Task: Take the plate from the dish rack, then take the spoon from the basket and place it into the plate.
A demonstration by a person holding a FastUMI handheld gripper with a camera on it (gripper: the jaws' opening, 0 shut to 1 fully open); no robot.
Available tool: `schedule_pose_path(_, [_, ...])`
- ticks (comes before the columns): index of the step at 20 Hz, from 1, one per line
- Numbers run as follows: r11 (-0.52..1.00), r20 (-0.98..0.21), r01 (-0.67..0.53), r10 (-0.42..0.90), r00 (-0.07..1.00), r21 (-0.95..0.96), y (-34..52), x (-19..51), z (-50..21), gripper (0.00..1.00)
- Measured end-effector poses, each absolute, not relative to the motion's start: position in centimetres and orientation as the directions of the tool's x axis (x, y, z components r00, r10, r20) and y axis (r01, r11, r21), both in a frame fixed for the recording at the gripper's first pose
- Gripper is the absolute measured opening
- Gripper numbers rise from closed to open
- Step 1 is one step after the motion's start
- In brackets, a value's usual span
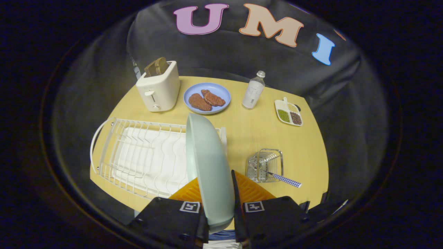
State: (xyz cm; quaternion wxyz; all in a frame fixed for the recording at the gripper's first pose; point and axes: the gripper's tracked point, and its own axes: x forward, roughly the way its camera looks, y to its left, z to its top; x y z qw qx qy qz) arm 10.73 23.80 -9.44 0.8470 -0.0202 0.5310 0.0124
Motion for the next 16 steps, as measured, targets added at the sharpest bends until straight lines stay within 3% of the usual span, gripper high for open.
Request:
schedule_pose_path(5, [0.94, -0.855, 0.033, 0.294, 0.428, 0.34, 21.3, 8.5, -8.2, 0.32])
schedule_pose_path(9, [0.849, -0.771, 0.059, 0.445, 0.456, 0.526, 17.5, 4.5, -7.1, 0.32])
schedule_pose_path(16, [0.717, -0.638, 0.076, 0.561, 0.527, 0.693, 10.8, -6.0, -7.4, 0.32])
